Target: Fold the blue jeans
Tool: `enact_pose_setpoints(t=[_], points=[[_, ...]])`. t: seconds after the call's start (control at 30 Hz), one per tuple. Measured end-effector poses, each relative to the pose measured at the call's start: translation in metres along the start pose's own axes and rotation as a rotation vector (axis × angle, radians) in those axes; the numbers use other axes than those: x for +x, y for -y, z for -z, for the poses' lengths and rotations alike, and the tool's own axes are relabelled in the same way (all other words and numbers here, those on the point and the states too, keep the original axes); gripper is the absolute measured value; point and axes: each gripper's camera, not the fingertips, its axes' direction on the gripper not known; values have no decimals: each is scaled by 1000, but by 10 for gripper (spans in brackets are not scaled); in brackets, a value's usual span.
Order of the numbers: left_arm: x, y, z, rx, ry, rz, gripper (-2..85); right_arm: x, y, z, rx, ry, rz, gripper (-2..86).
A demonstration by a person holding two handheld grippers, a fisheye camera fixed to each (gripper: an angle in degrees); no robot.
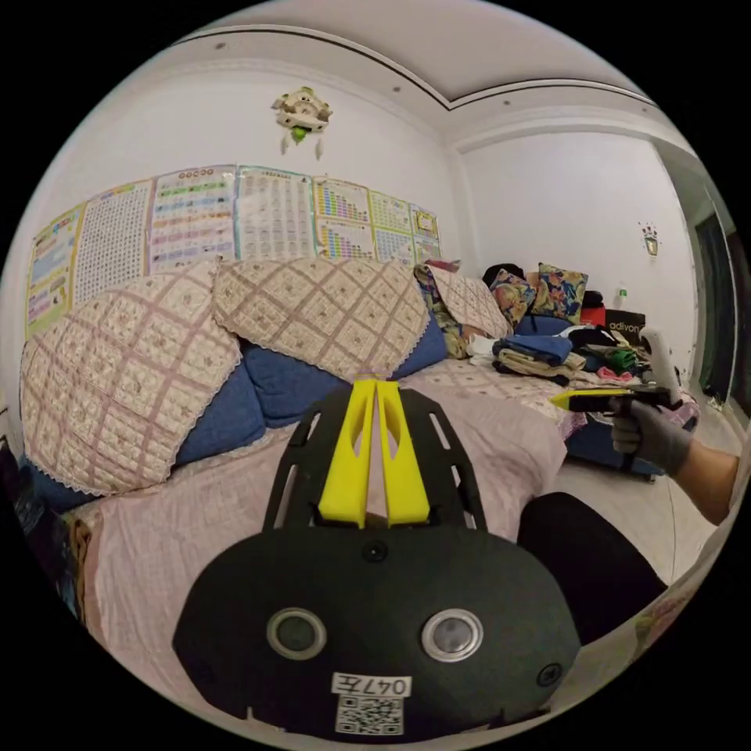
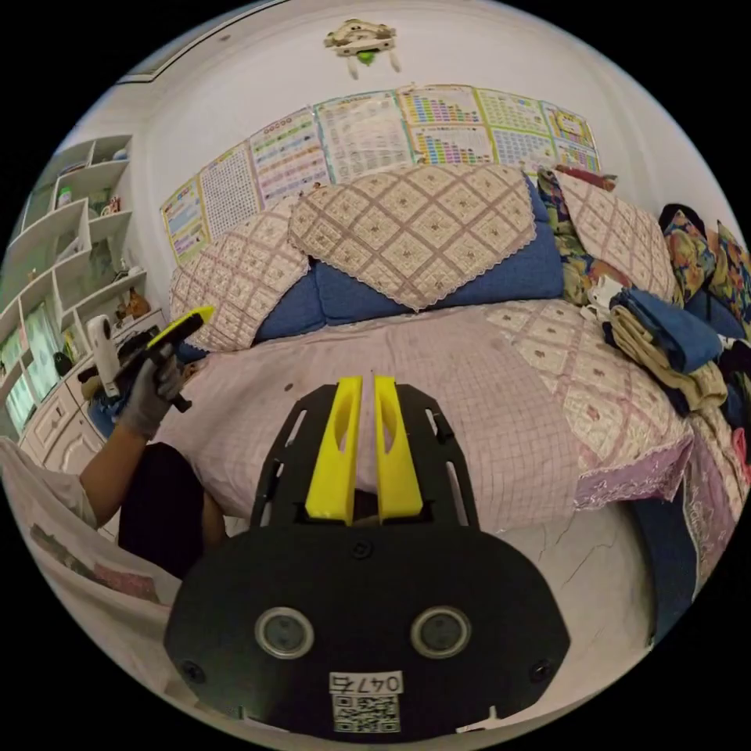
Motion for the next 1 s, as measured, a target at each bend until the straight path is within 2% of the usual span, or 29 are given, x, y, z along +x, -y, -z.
enact_pose_setpoints(t=[0.17, 0.3, 0.4, 0.57, 0.7, 0.77, 0.87, 0.93, 1.0], points=[[-20, -33, -32, -80, -96, 107, -10, 79, -5, 39, 17, -65, -65, 16], [-25, -37, -35, -128, -47, 48, -10, 160, 0, 84, 19, -278, -73, 35], [-37, -43, -41, -175, -59, 88, -10, 236, 17, 117, 38, -500, -85, 48], [-58, -49, -50, -208, -56, 138, -10, 390, 53, 175, 150, -650, -336, 63], [-64, -52, -62, -234, -37, 123, -10, 484, 96, 173, 21, -844, -371, 87], [-71, -56, -71, -253, -41, 137, -10, 512, 109, 160, -55, -869, -366, 97], [-82, -63, -82, -268, -52, 168, -10, 553, 120, 148, -109, -867, -478, 106], [-86, -67, -88, -282, -44, 172, -10, 576, 126, 149, -108, -850, -566, 61], [-90, -71, -92, -294, -36, 169, -10, 579, 136, 156, -91, -825, -557, 17]])
